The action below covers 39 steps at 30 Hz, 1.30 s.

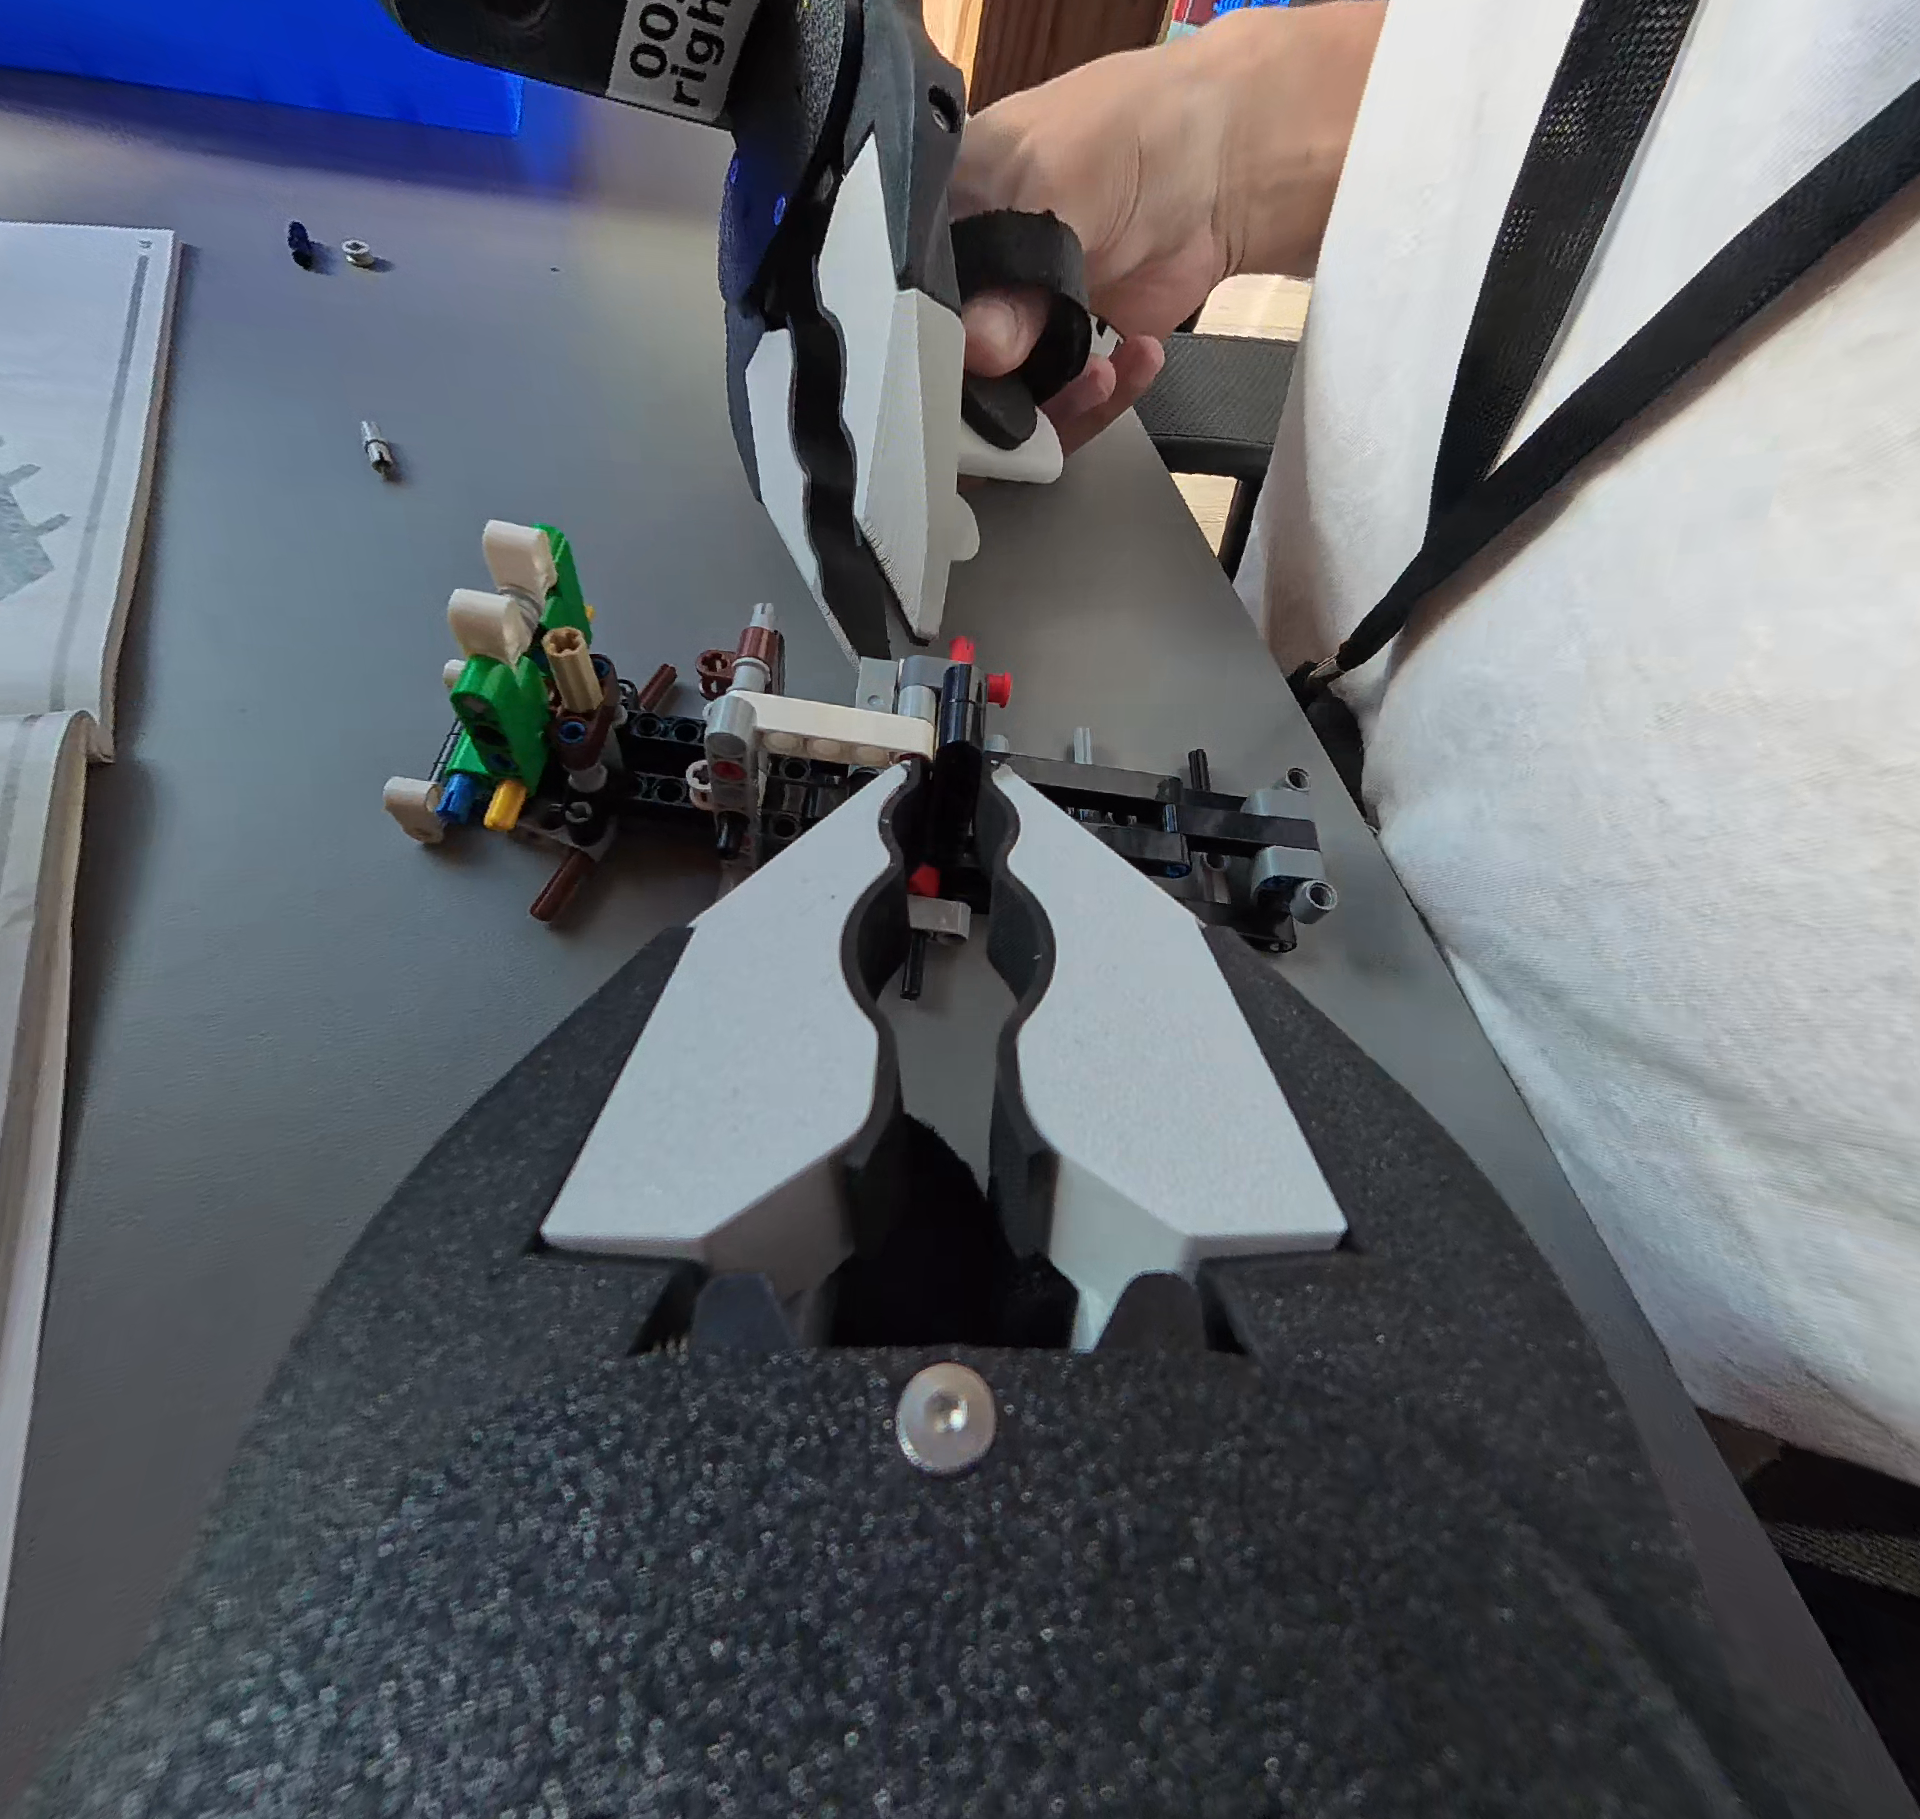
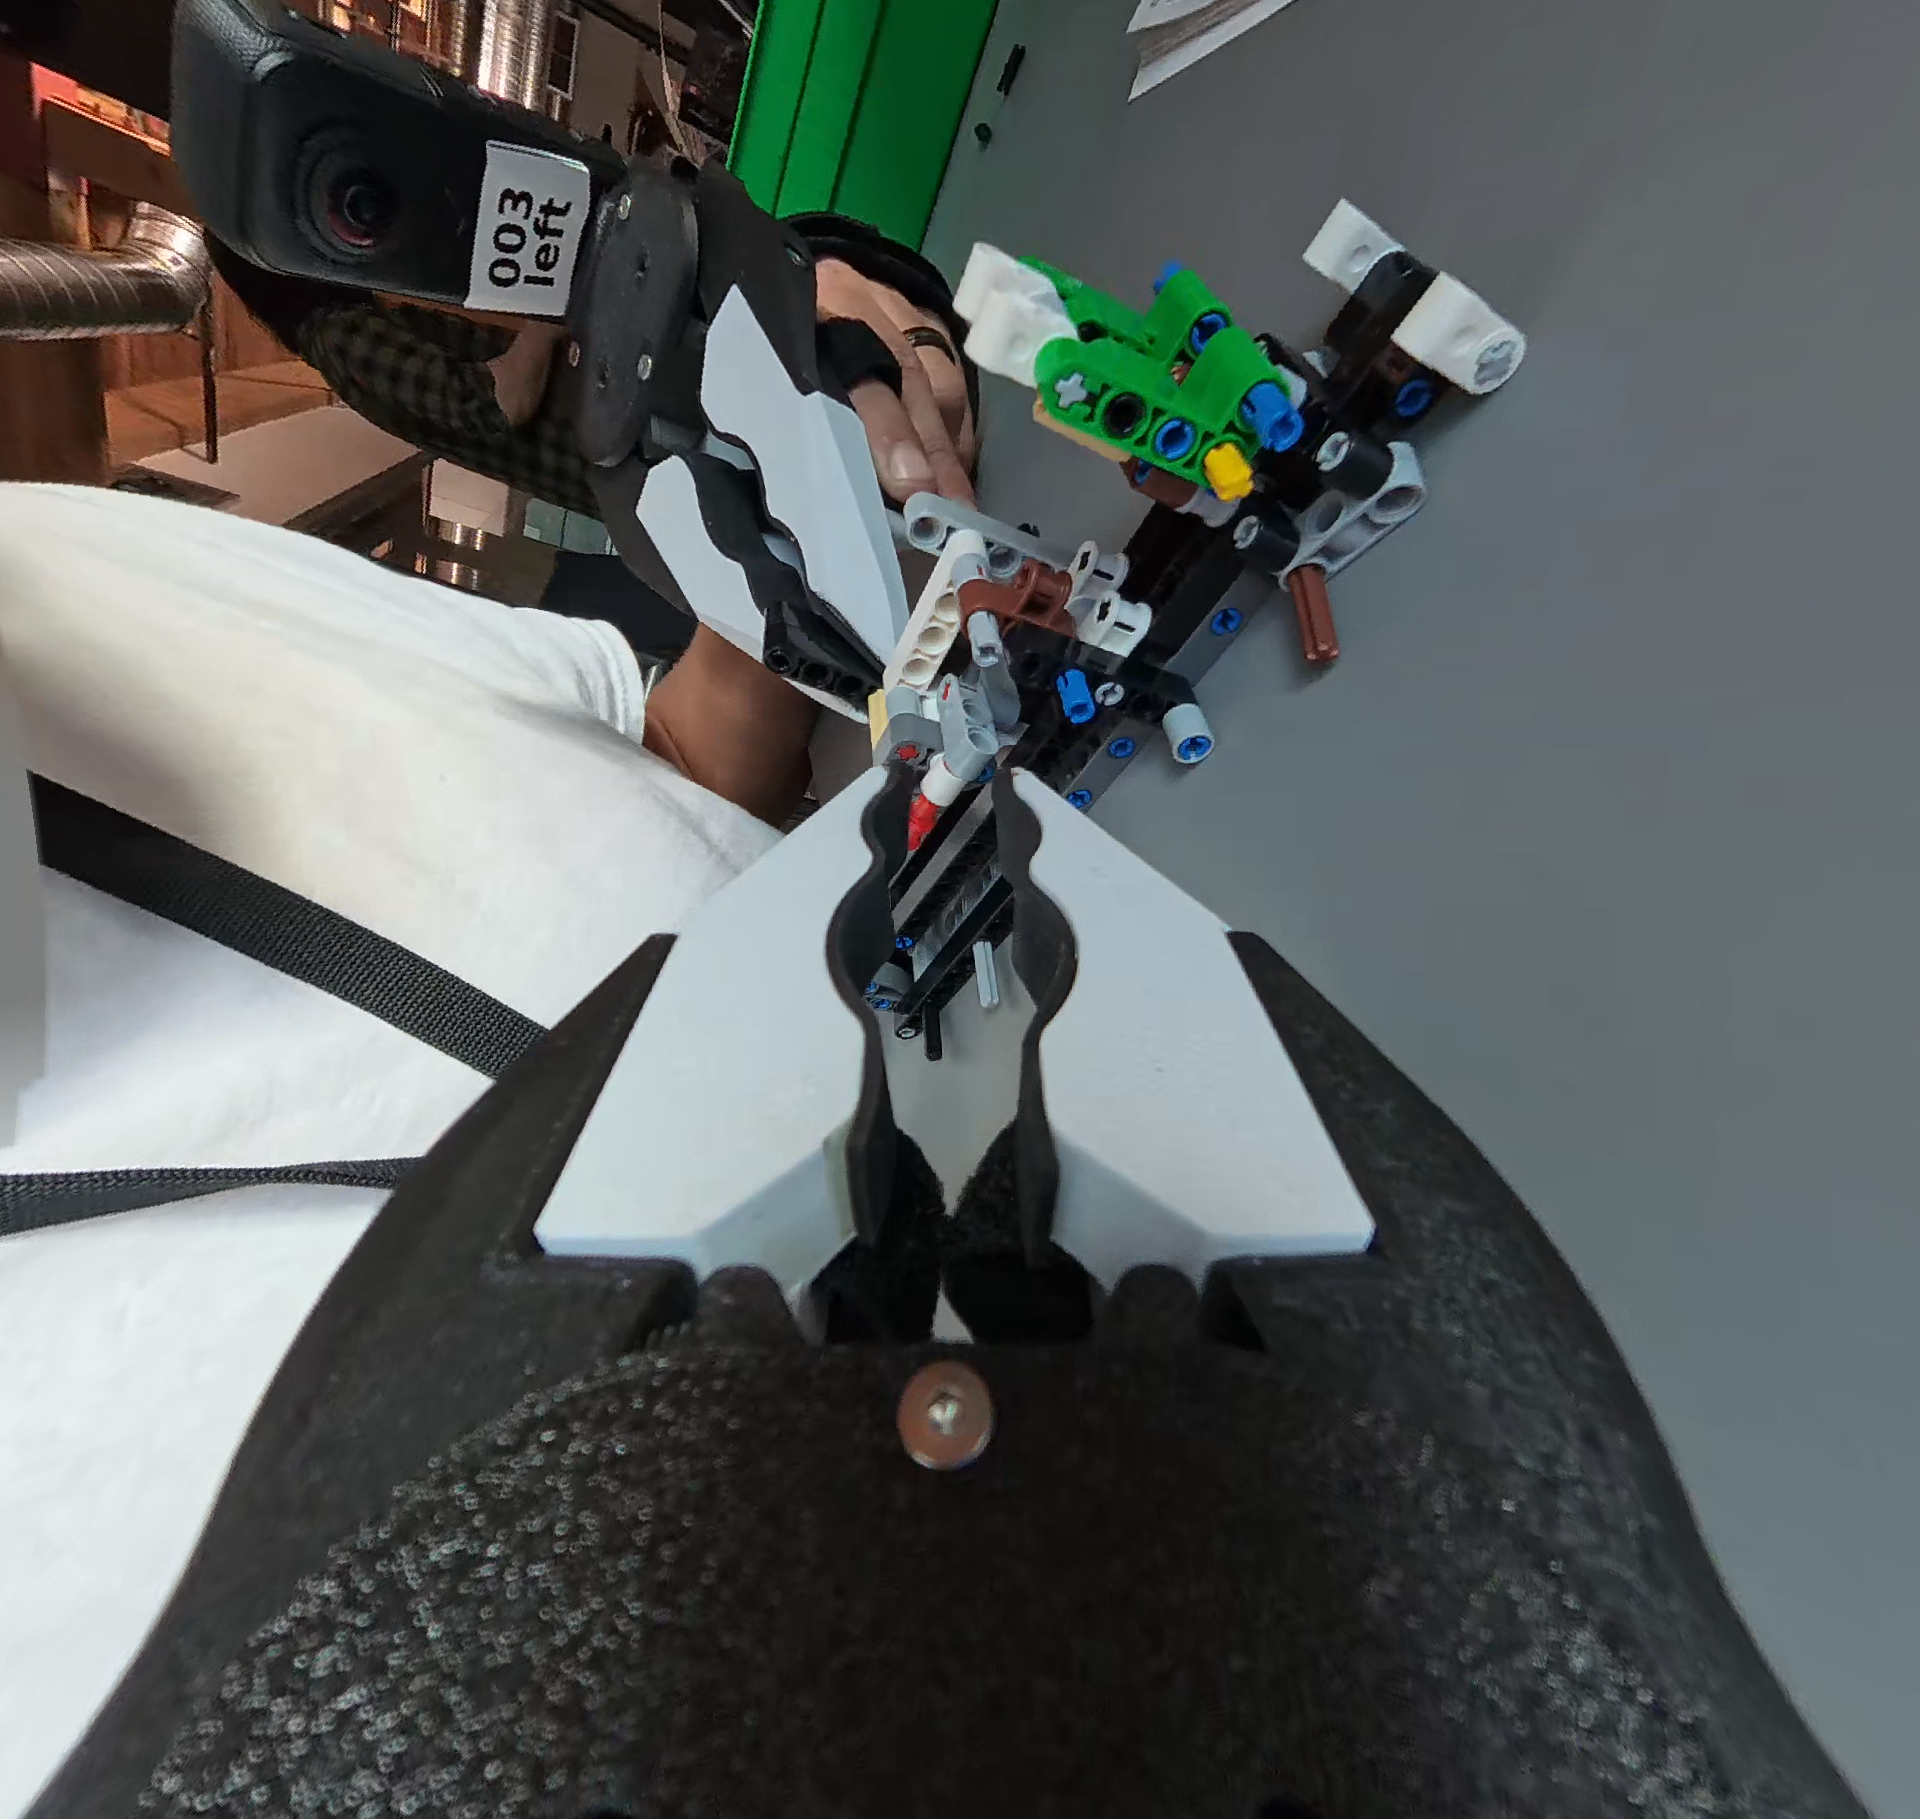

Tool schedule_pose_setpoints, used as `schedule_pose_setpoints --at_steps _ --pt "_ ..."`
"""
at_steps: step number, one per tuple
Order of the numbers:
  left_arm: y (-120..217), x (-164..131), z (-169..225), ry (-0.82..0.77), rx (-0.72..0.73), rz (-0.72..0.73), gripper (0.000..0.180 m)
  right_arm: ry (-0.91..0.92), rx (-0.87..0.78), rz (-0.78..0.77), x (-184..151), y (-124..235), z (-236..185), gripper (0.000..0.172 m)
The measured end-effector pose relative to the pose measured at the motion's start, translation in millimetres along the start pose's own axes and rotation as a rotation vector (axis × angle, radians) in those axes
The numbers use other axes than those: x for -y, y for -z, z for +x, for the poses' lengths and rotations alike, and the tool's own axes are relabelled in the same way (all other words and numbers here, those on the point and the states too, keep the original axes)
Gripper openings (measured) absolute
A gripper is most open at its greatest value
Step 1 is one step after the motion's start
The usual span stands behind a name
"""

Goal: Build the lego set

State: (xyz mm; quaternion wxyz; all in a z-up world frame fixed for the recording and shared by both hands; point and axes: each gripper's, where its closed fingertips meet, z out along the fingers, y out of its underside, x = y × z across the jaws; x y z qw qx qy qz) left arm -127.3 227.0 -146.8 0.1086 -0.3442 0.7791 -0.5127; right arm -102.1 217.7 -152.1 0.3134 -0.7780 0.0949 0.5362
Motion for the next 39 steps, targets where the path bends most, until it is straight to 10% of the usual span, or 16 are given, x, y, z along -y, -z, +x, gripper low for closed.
schedule_pose_setpoints --at_steps 19,29,39 --pt "0 0 0 0.006 -0.006 0.0 0.006 0.02 0.01 -0.032 2 0 1 0.006" --pt "0 0 0 0.003 -0.001 0.001 0.005 0.77 -0.339 -0.186 -15 3 2 0.051" --pt "0 0 0 0.004 -0.003 0.001 0.005 0.889 -0.376 -0.127 -8 -10 1 0.036"
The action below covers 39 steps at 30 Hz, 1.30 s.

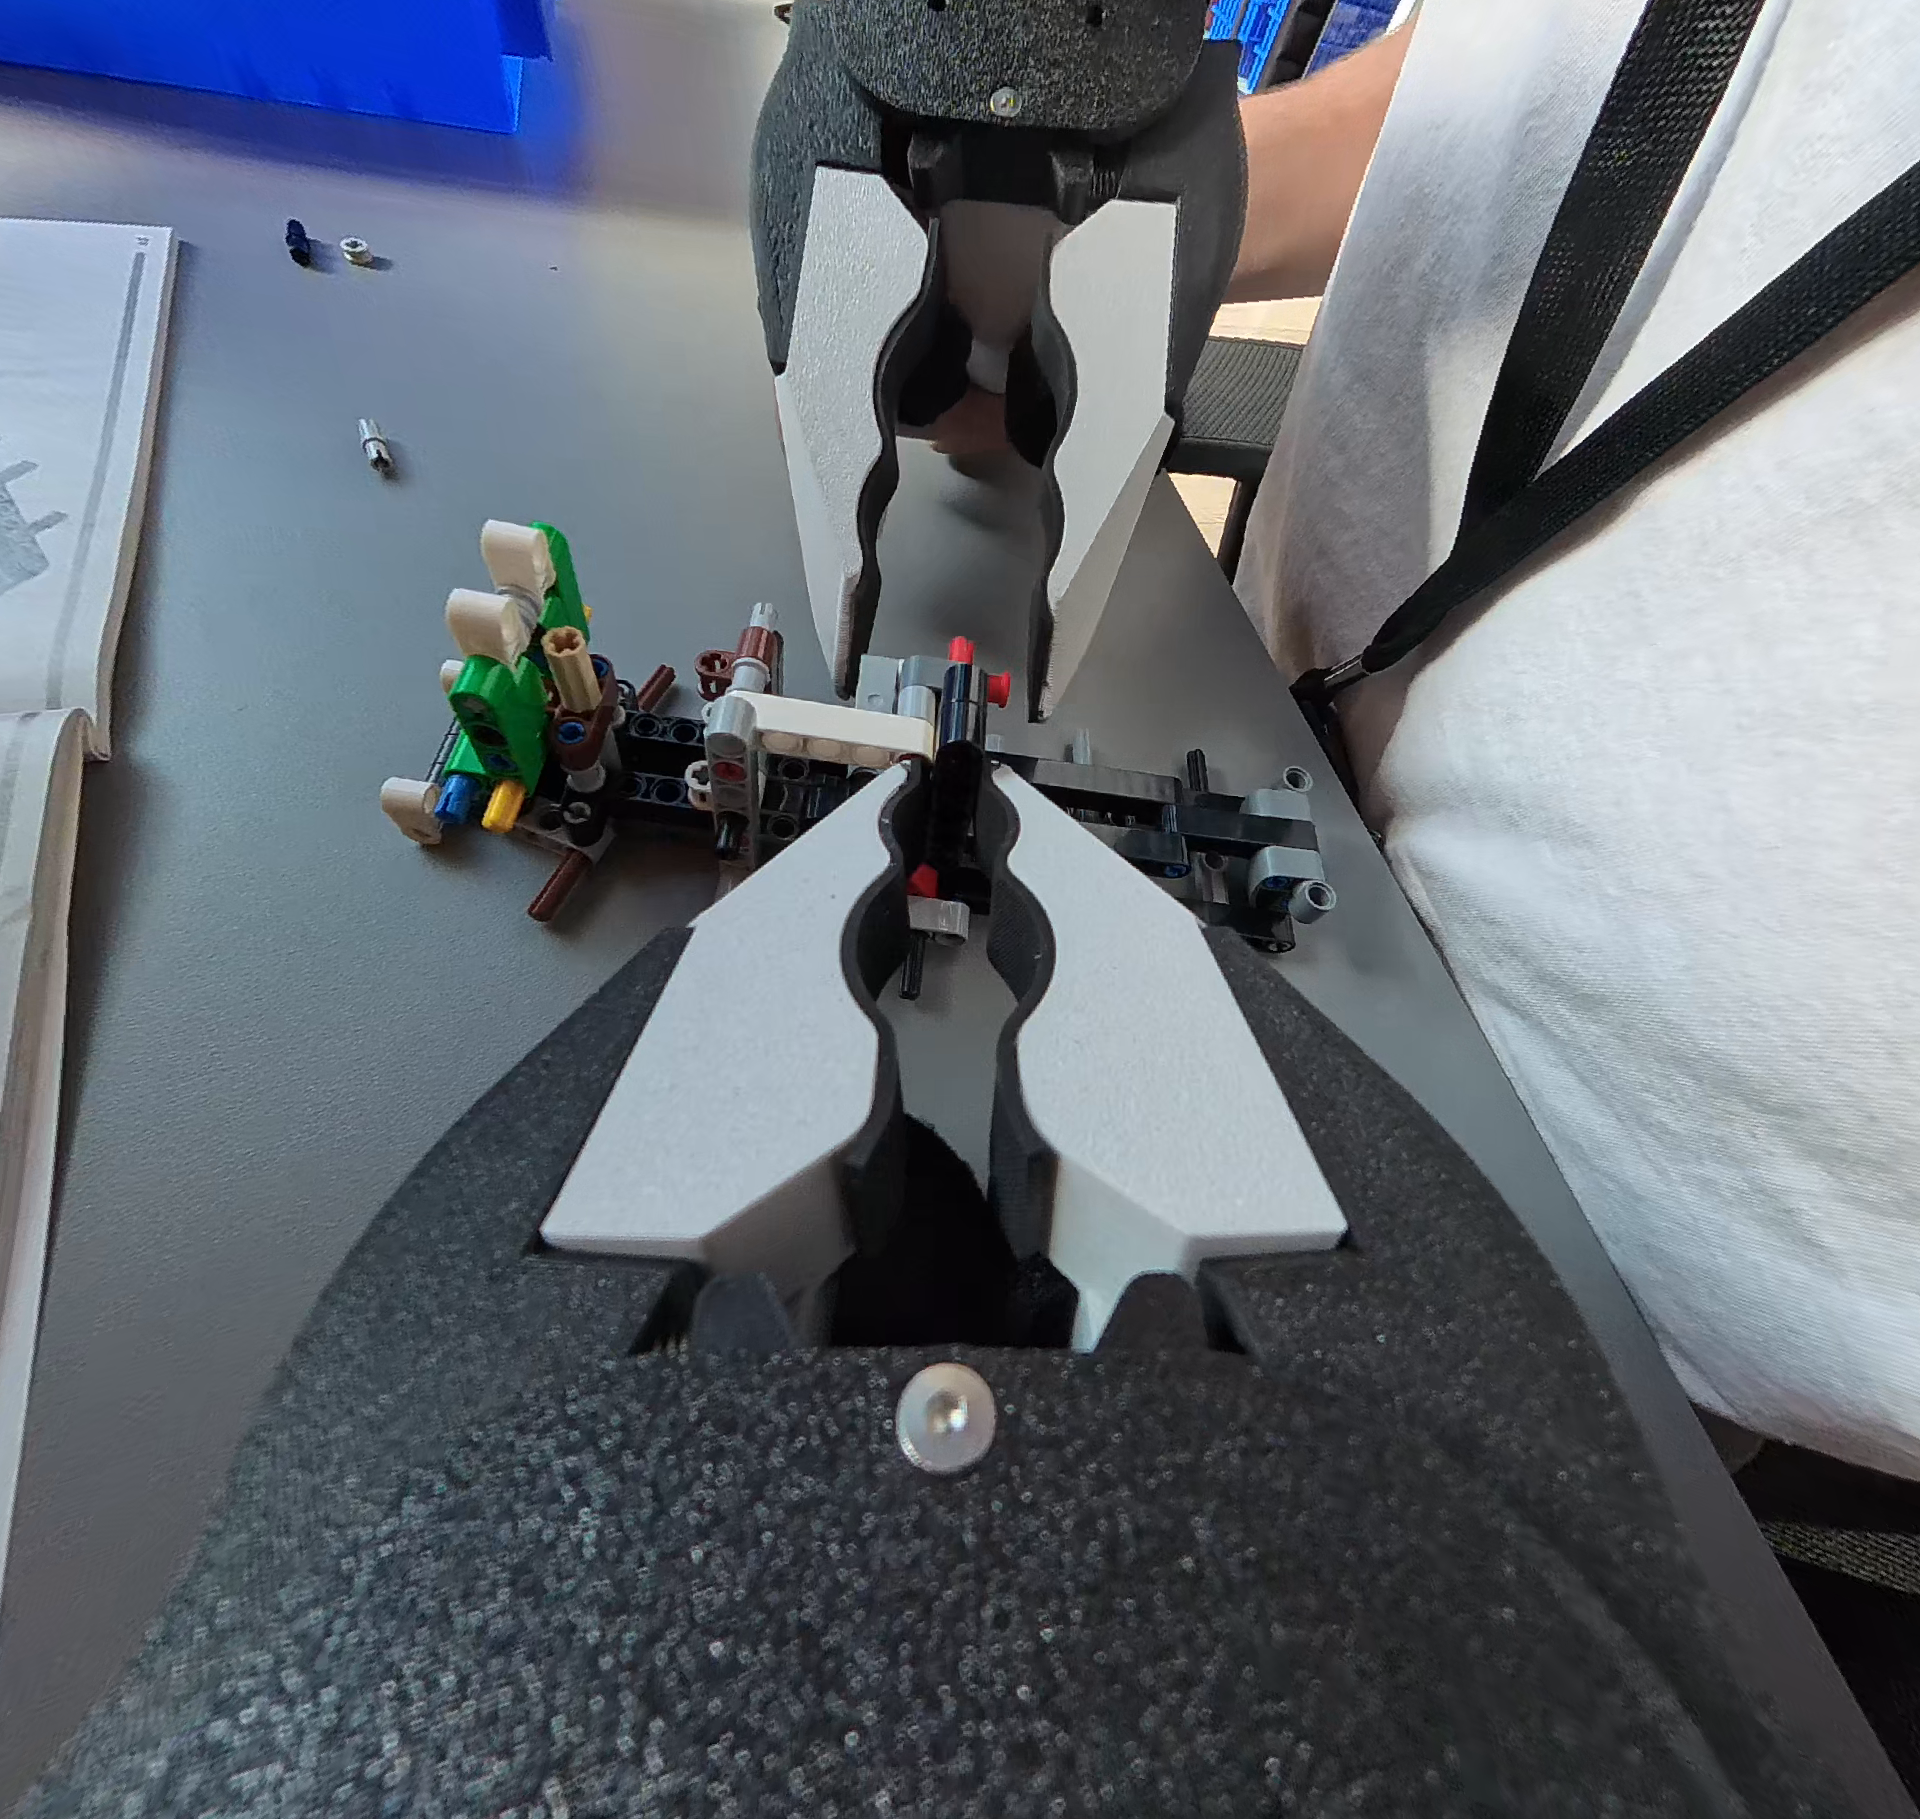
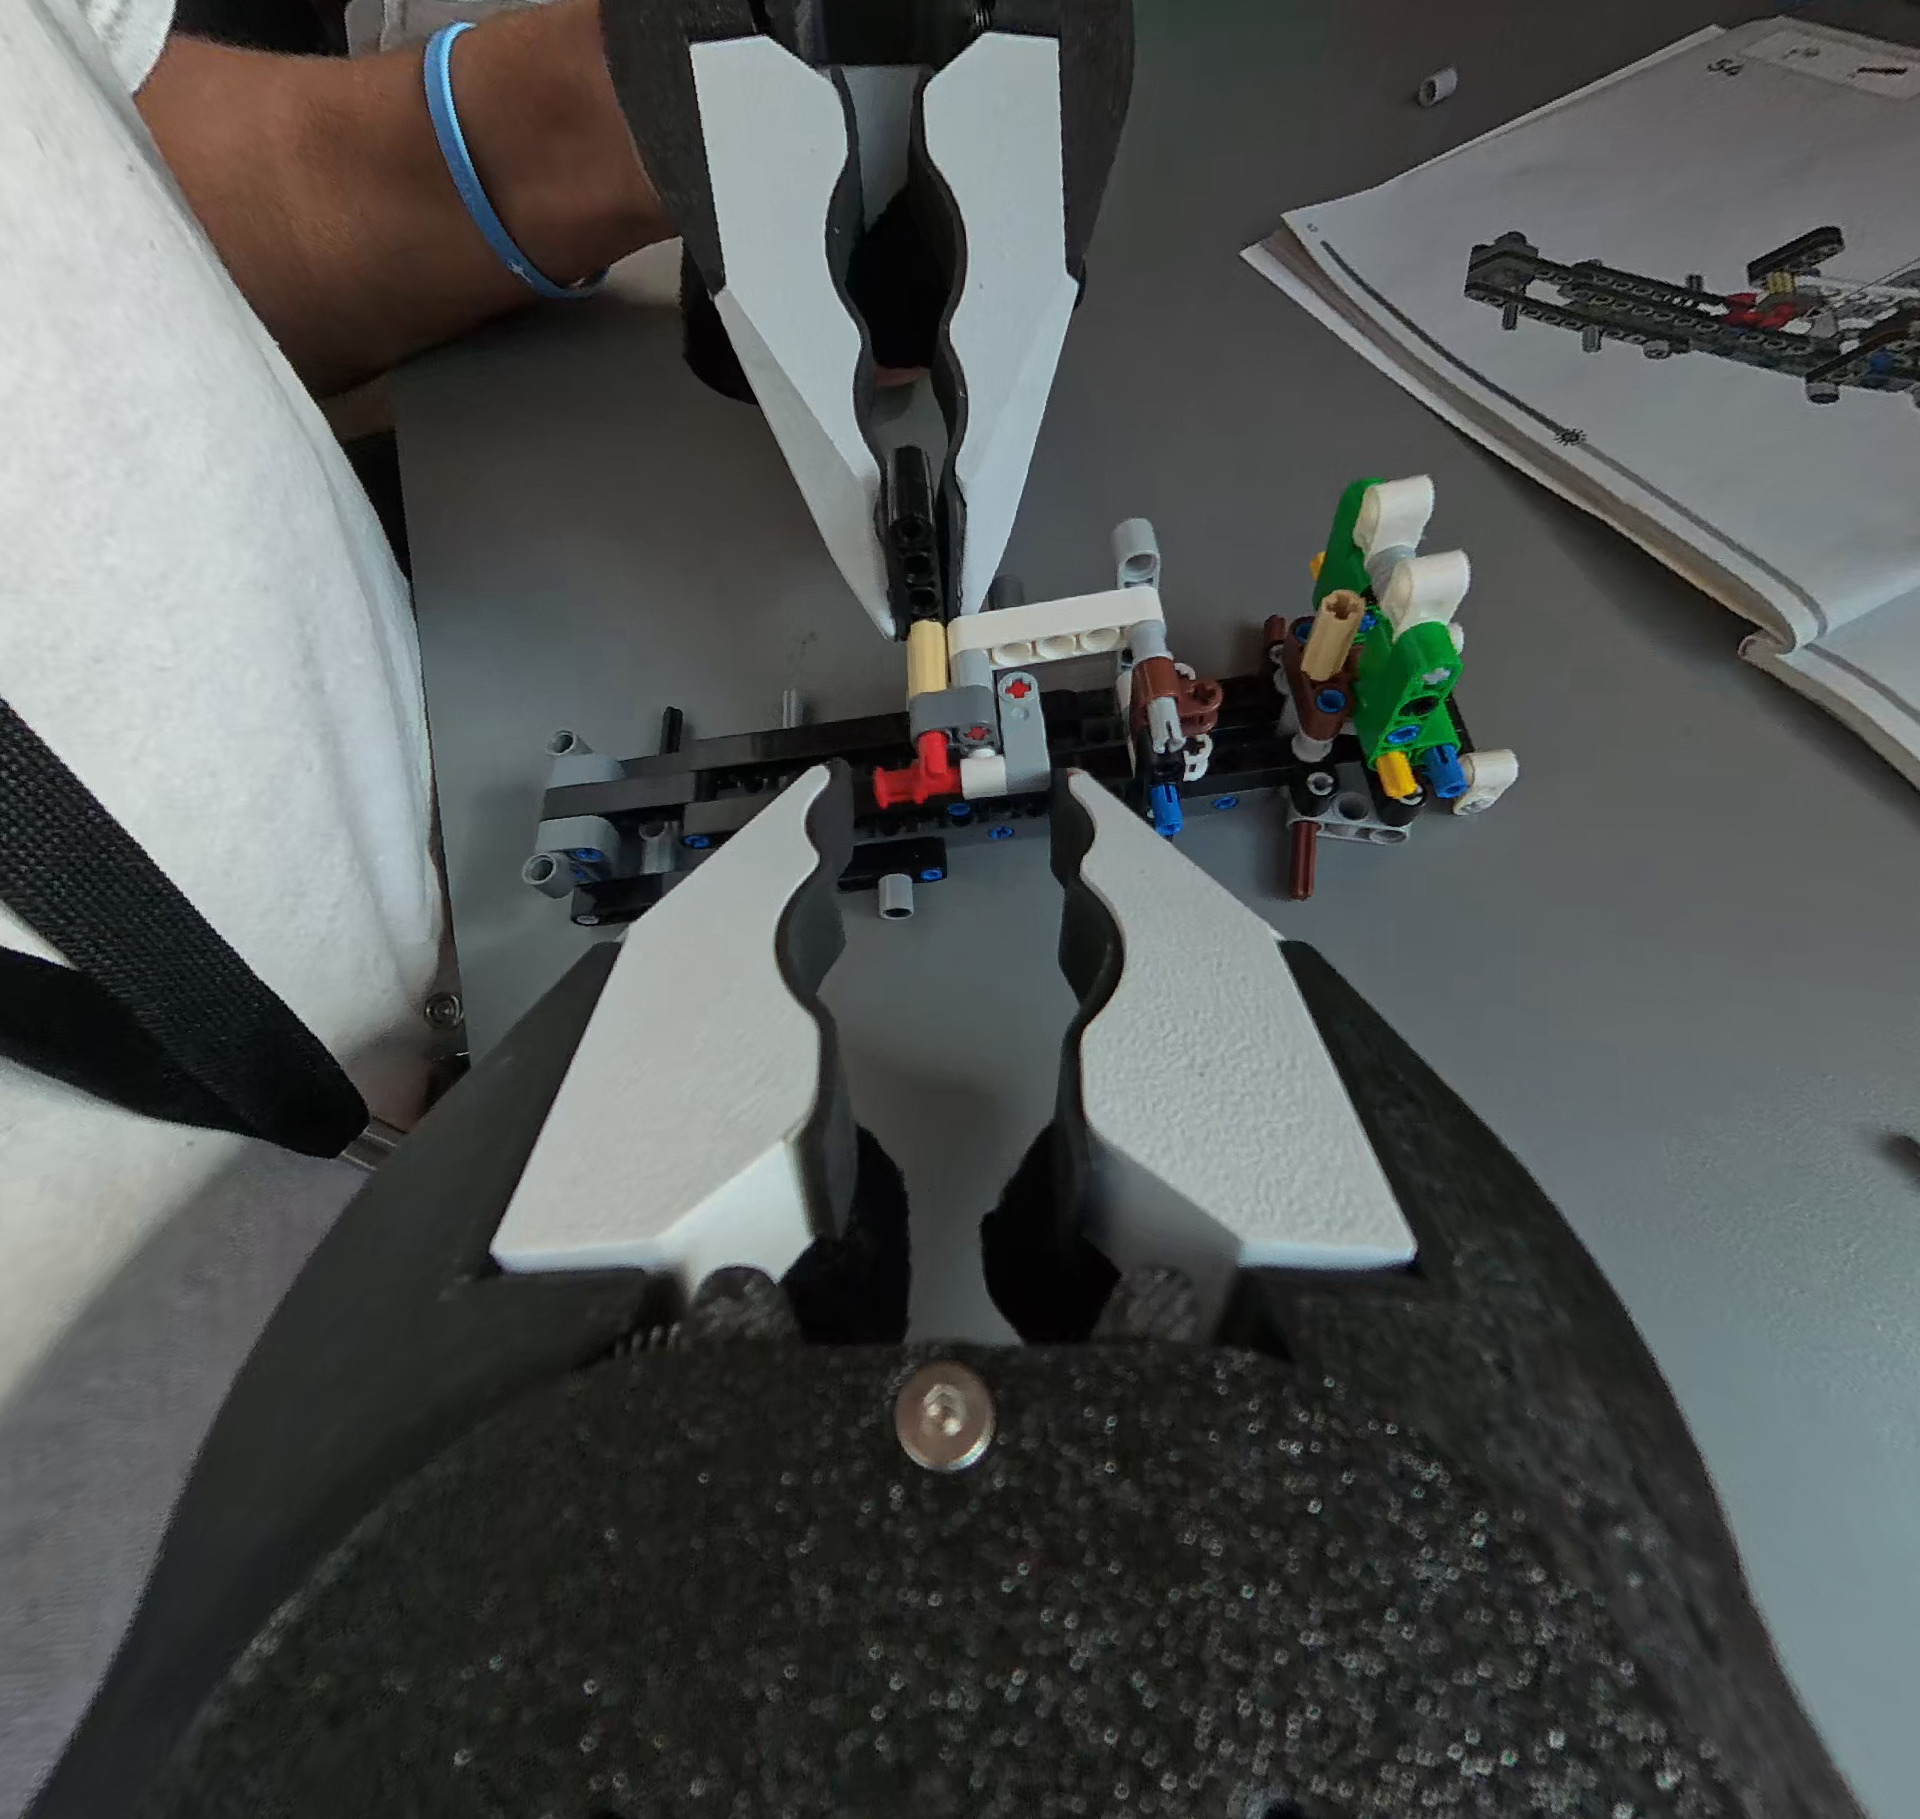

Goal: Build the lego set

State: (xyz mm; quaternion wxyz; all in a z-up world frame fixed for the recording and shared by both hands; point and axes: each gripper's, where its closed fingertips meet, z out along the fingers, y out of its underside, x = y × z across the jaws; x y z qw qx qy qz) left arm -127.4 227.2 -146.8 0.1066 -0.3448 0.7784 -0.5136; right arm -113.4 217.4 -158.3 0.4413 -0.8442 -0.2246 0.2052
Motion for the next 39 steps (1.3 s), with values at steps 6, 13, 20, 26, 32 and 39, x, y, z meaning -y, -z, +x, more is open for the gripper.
schedule_pose_setpoints --at_steps 6,13,20,26,32,39 --pt "0 0 0 0.003 -0.003 0.0 0.005 0.053 -0.019 -0.033 -1 -2 2 0.032" --pt "0 0 0 0.006 -0.002 0.001 0.005 0.073 -0.028 -0.052 -1 -3 3 0.031" --pt "0 0 0 0.004 0.0 0.001 0.005 0.089 -0.037 -0.085 -2 -2 4 0.028" --pt "-2 0 1 -0.002 0.0 0.0 0.005 0.093 -0.031 -0.105 -3 -1 6 0.023" --pt "-2 0 2 -0.003 -0.003 -0.001 0.005 0.07 -0.026 -0.062 -2 -1 6 0.023" --pt "-2 0 2 0.002 -0.007 -0.001 0.005 0.006 0.008 -0.021 -1 8 6 0.025"
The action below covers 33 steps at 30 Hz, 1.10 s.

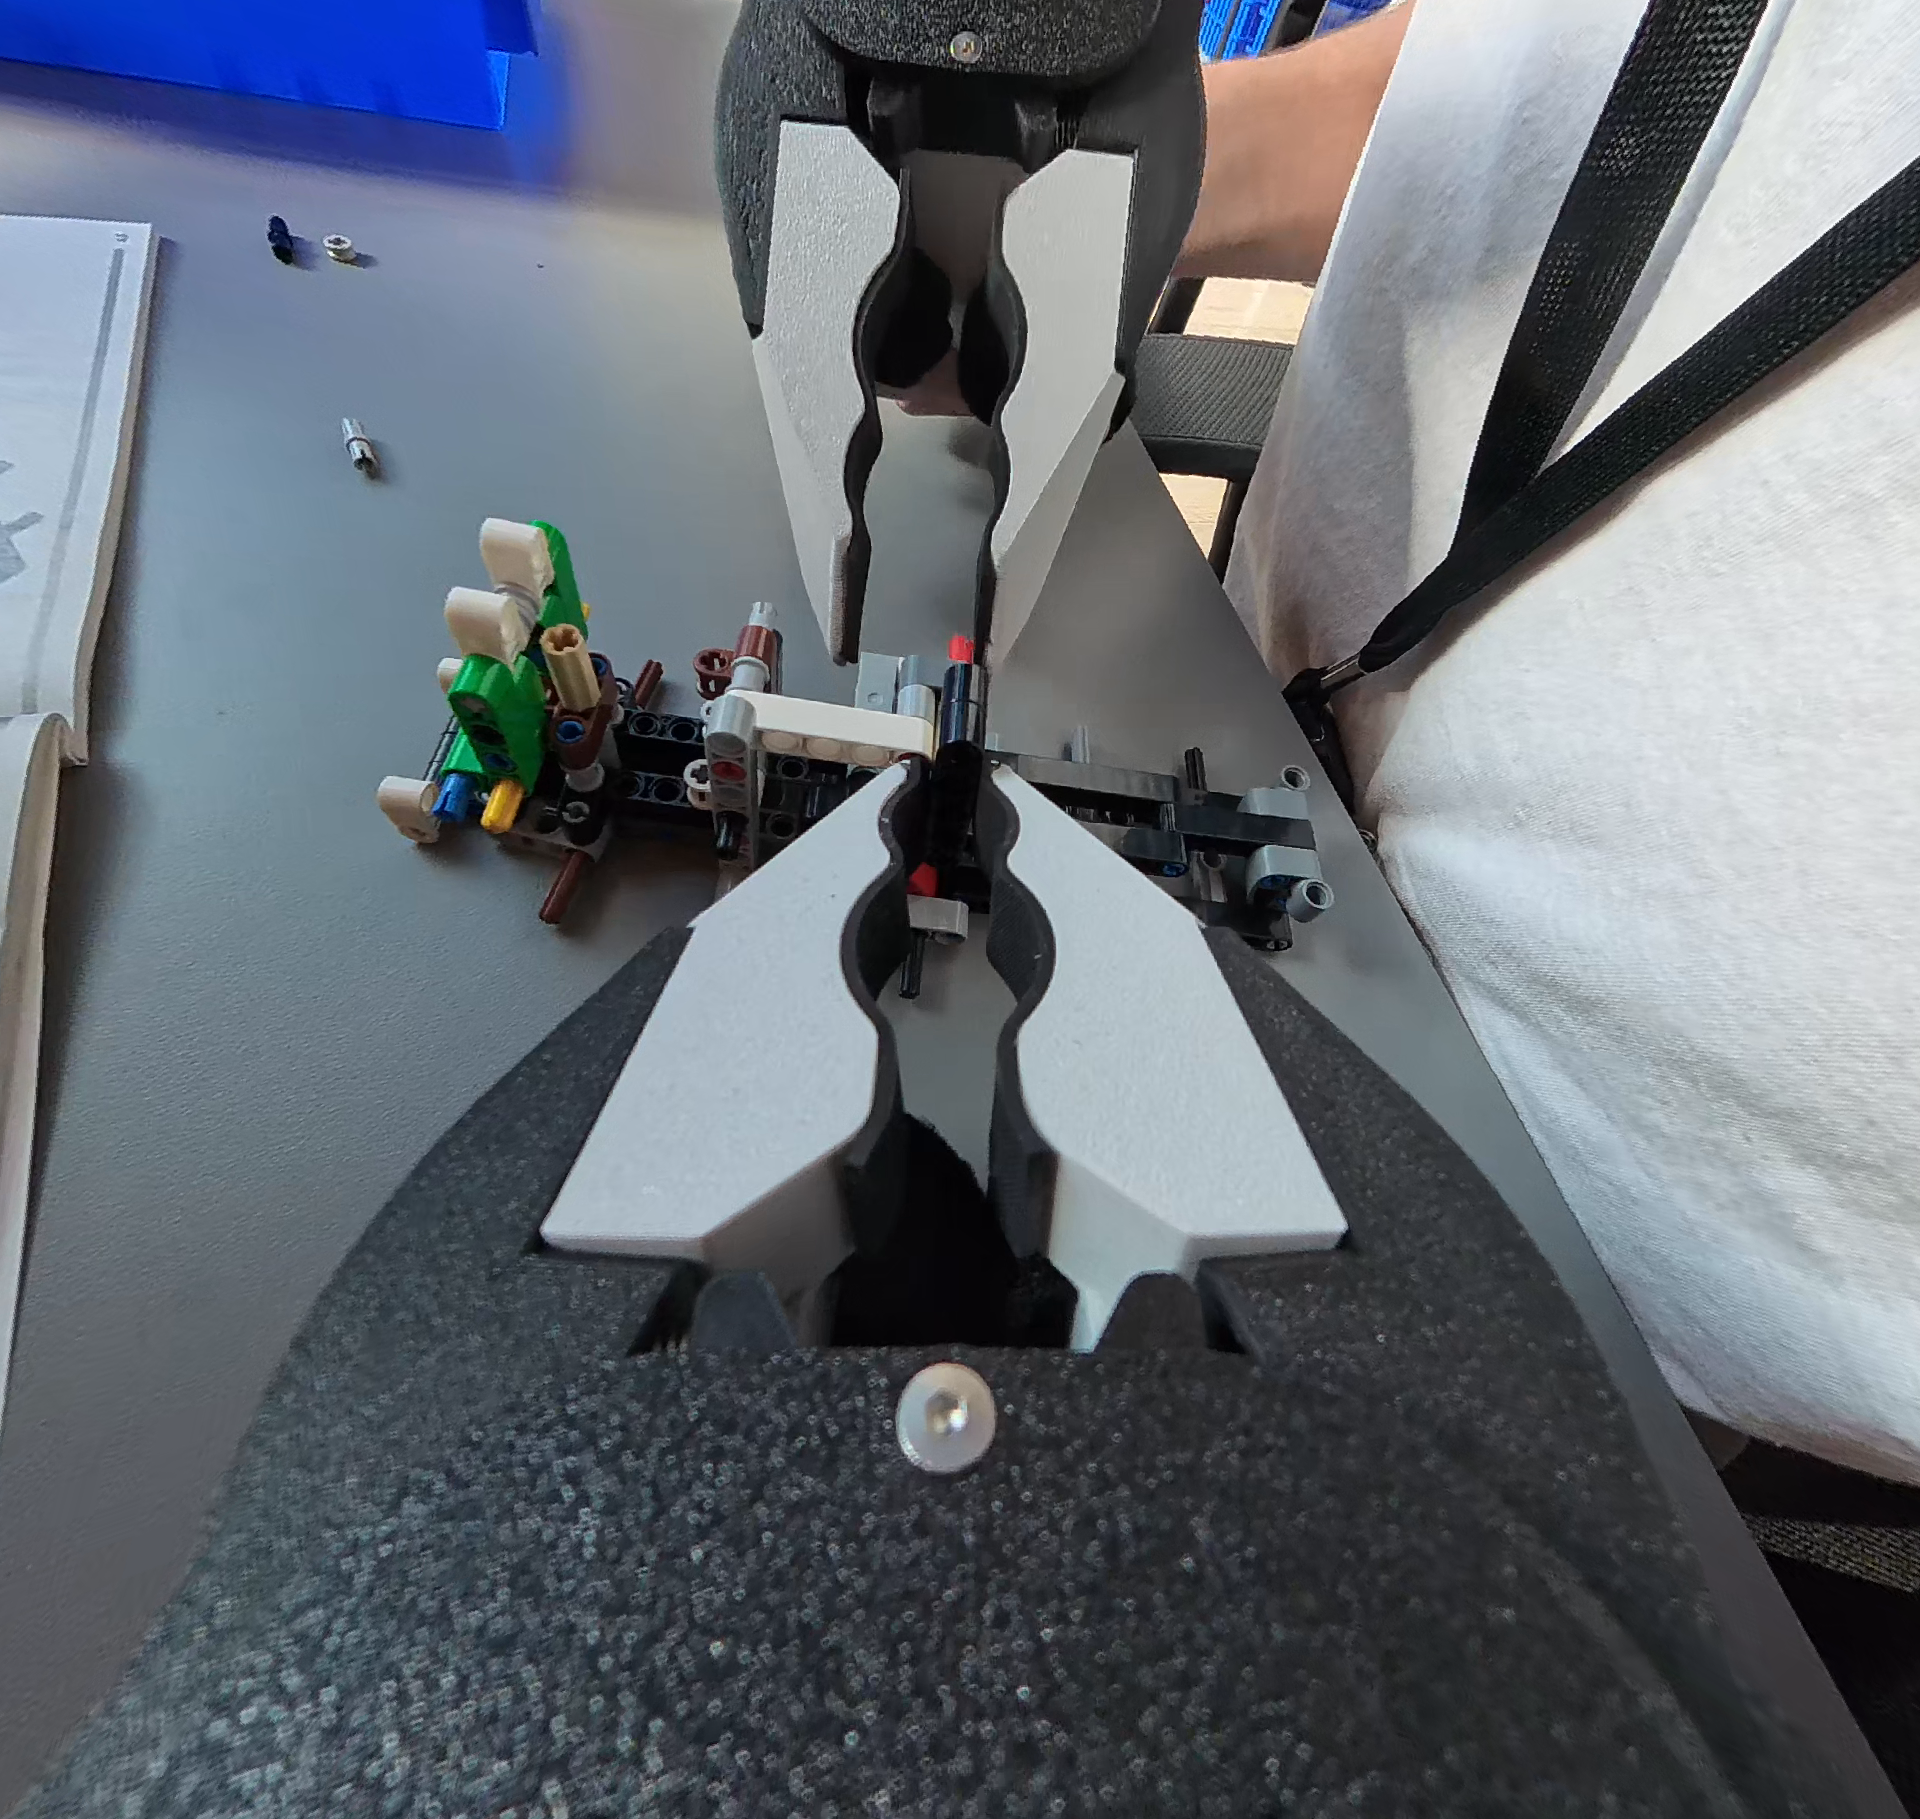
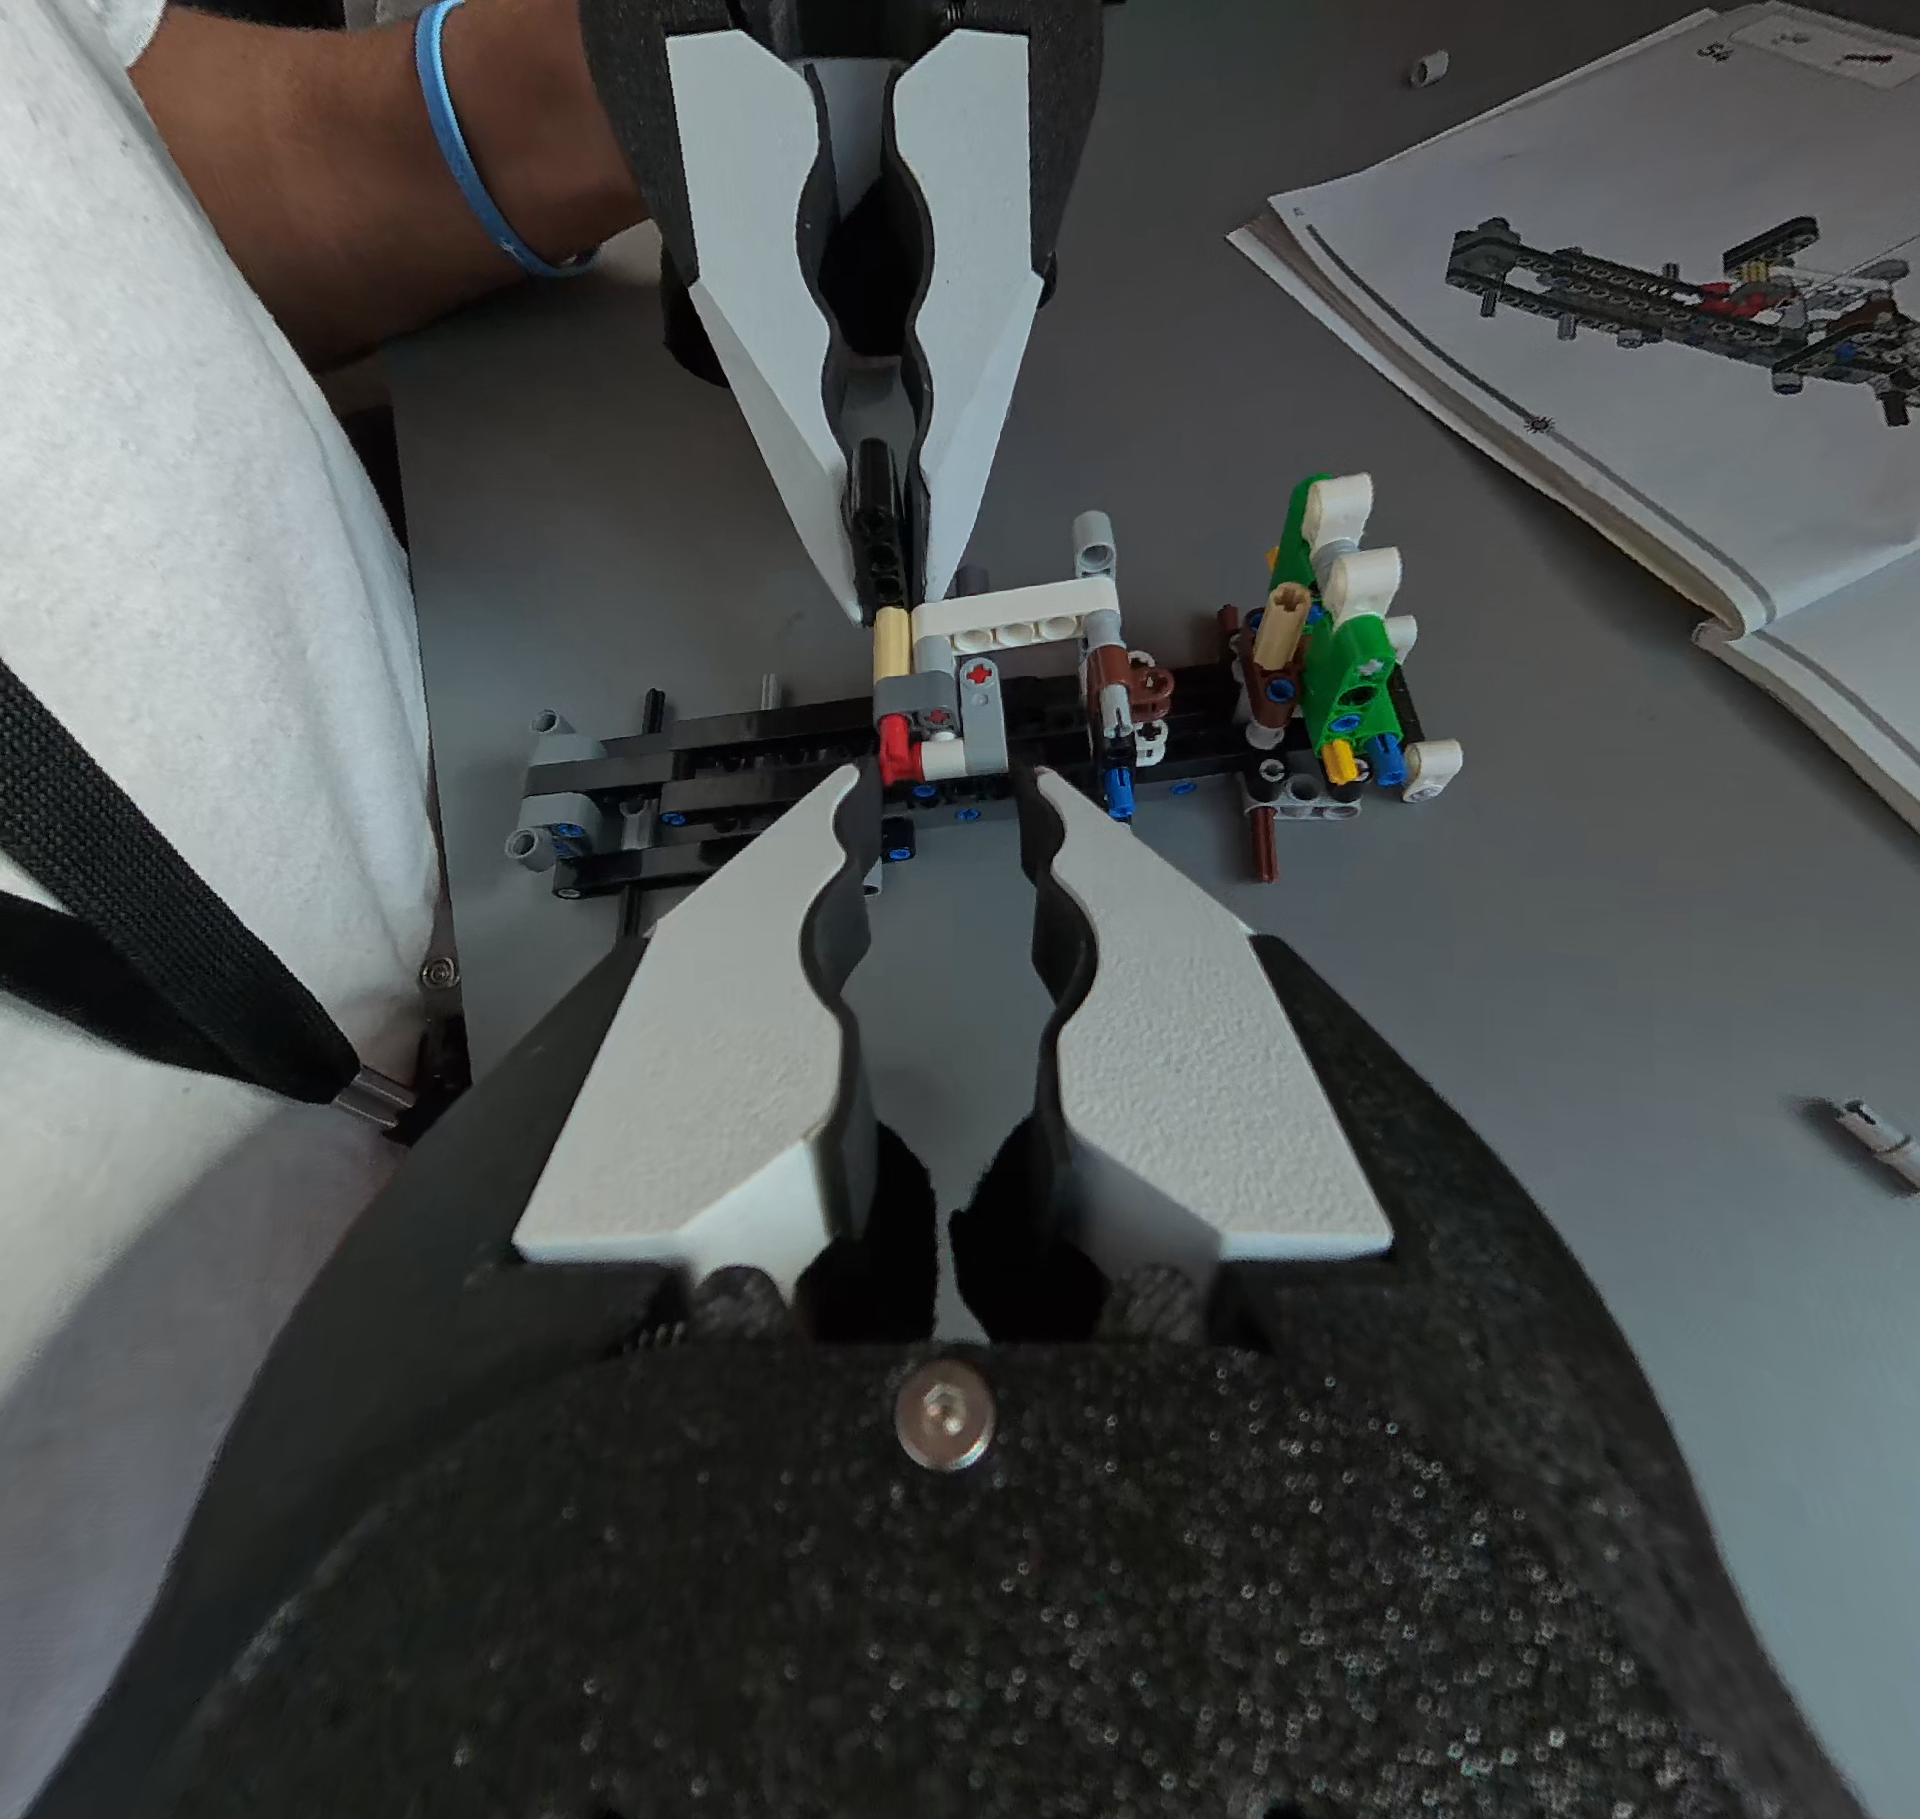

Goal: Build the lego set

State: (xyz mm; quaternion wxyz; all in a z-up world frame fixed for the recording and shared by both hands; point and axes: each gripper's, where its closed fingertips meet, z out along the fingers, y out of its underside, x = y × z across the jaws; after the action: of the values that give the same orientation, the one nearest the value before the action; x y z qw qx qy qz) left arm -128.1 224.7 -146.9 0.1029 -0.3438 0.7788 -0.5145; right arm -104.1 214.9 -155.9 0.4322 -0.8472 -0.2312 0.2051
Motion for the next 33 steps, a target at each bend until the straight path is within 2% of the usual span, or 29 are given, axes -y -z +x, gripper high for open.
schedule_pose_setpoints --at_steps 12,20,23,26,33 --pt "1 0 -1 0.012 -0.008 0.001 0.006 0.126 -0.03 -0.018 0 -7 0 0.023" --pt "3 1 -10 0.029 0.013 0.006 0.006 -0.066 -0.014 0.006 3 -8 6 0.023" --pt "3 3 -17 -0.012 0.08 -0.006 0.01 -0.111 -0.061 0.009 2 -5 9 0.023" --pt "2 5 -28 -0.044 0.158 -0.034 0.021 -0.134 -0.138 0.009 0 -1 12 0.023" --pt "7 11 -60 -0.084 0.393 -0.094 0.015 -0.365 -0.351 0.091 2 1 33 0.024"
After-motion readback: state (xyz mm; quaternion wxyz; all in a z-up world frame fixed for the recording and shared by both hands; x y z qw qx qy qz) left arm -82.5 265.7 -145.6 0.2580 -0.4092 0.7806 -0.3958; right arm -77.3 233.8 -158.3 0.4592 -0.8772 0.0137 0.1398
